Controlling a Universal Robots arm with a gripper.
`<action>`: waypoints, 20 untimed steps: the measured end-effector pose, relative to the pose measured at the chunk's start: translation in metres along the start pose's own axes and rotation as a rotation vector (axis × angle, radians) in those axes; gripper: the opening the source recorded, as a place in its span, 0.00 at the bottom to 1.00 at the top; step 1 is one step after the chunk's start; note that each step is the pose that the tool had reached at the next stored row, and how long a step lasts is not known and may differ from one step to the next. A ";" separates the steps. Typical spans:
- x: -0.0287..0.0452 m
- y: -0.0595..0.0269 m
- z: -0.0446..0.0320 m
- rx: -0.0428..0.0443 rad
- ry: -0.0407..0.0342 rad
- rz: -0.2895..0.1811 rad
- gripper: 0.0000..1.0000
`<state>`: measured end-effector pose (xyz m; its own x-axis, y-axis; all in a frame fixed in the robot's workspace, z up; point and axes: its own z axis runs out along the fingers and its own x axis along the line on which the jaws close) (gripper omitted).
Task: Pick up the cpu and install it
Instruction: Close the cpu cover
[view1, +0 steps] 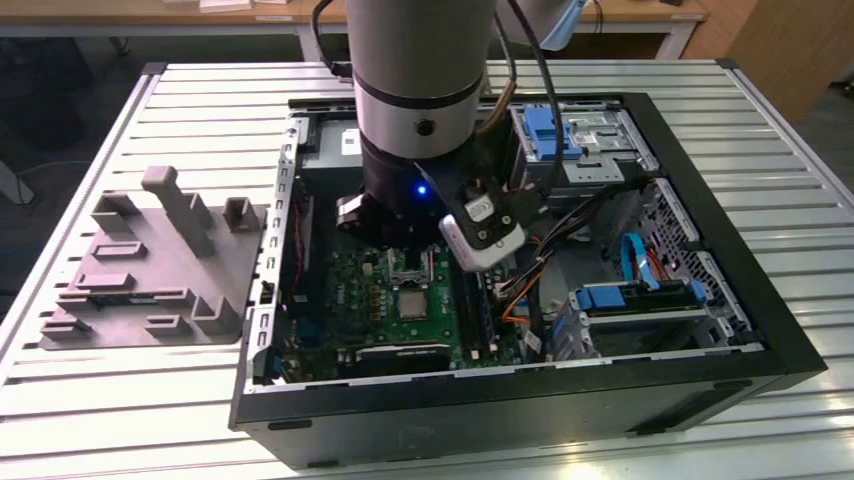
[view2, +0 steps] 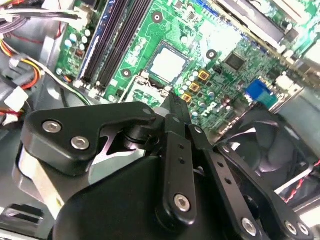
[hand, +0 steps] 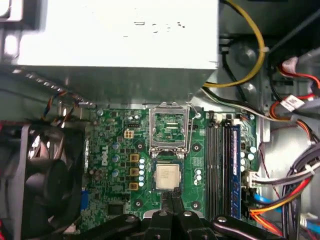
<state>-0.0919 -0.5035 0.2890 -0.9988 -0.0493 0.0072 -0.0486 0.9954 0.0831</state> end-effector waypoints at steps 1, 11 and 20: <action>0.0000 0.0000 0.0002 0.0001 0.0015 -0.018 0.11; -0.0021 -0.0002 0.0008 0.0010 0.0128 -0.154 0.11; -0.0030 -0.0003 0.0012 0.0017 0.0212 -0.254 0.11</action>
<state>-0.0889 -0.5035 0.2877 -0.9540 -0.2998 0.0071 -0.2982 0.9509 0.0832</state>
